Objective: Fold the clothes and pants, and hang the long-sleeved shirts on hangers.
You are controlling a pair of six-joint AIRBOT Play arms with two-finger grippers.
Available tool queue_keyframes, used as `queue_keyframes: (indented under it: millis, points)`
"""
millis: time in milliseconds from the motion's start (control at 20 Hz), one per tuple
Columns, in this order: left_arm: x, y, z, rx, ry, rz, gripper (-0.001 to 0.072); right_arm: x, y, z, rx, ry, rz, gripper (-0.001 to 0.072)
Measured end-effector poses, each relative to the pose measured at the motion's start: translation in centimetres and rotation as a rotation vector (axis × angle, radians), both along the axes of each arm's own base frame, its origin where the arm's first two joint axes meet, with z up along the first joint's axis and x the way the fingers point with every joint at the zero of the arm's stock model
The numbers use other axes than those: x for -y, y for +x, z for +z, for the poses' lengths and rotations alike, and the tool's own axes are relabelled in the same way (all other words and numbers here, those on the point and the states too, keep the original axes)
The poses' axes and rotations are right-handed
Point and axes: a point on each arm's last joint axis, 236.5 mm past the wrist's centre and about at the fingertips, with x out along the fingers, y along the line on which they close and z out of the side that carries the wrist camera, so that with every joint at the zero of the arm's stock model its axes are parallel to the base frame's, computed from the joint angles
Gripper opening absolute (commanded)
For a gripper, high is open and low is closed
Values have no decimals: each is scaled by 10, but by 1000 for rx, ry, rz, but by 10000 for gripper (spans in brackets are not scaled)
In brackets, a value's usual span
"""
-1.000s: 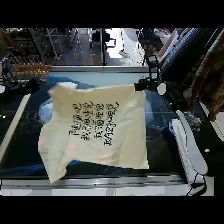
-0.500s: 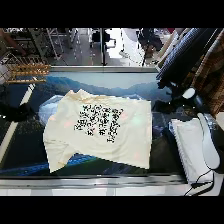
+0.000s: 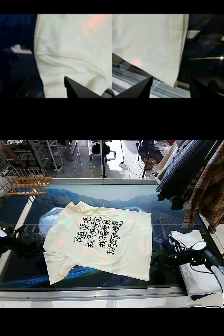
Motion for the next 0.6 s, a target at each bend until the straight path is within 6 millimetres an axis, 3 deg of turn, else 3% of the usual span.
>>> queue_keyframes:
  millis: [200, 400, 450, 500, 550, 600]
  points:
    - [4, -3, -20, -19, -19, 2, 495, -10, -26, -14, -50, 35, -3, 525]
    - [21, -3, -32, -49, -76, -2, 487, -18, -41, -24, -82, 56, -6, 506]
    - [27, -3, -35, -55, -90, -7, 394, -23, -45, -27, -96, 66, 4, 473]
    - [32, -3, -38, -62, -94, -16, 149, -29, -47, -30, -103, 76, 20, 357]
    - [40, -1, -41, -65, -116, -15, 7, -35, -48, -33, -108, 83, 38, 142]
    - [46, 0, -43, -67, -129, -17, 7, -43, -50, -36, -113, 92, 60, 47]
